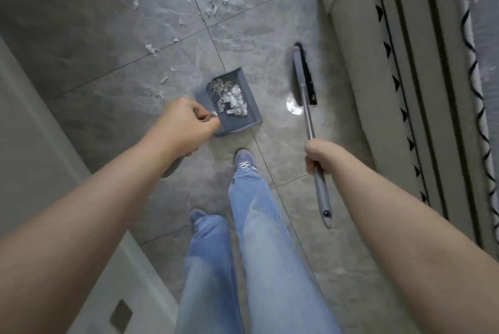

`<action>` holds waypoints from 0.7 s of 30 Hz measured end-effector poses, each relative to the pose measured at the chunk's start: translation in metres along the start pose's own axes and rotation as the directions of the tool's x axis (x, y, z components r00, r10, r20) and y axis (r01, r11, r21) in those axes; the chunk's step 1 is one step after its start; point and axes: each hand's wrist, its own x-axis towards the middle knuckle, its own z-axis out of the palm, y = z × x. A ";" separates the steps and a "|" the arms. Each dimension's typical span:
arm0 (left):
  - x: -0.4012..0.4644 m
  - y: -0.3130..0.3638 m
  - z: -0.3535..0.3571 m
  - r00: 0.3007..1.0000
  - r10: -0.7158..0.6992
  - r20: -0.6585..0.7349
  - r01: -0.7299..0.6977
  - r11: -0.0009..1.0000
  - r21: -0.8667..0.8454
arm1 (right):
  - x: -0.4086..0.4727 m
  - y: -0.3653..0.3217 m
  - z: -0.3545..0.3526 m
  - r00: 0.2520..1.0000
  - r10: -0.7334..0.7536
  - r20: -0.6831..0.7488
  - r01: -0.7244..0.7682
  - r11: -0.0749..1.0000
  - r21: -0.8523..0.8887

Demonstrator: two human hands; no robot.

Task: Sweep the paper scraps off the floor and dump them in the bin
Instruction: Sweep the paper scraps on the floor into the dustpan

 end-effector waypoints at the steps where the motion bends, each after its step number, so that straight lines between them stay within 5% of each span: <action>1: 0.000 -0.001 0.000 1.000 -0.004 -0.005 0.004 1.000 -0.010 | -0.004 0.006 0.012 0.999 0.020 0.034 -0.022 0.998 0.062; 5: -0.004 0.000 -0.003 0.999 -0.044 -0.019 0.044 0.999 0.019 | -0.023 0.042 0.017 0.990 0.002 0.143 -0.061 0.910 0.409; 7: -0.003 0.003 -0.002 0.998 -0.062 -0.032 0.063 0.997 0.038 | -0.024 0.057 0.001 0.996 -0.017 0.083 -0.023 0.886 0.463; 12: -0.001 0.003 0.000 0.996 -0.039 -0.078 0.048 0.993 0.106 | 0.001 0.061 -0.053 0.990 0.021 -0.140 0.025 0.948 0.318; 21: -0.001 0.003 0.000 0.996 -0.032 -0.086 0.045 0.987 0.155 | -0.009 0.039 -0.013 0.990 0.021 0.137 -0.039 0.991 0.129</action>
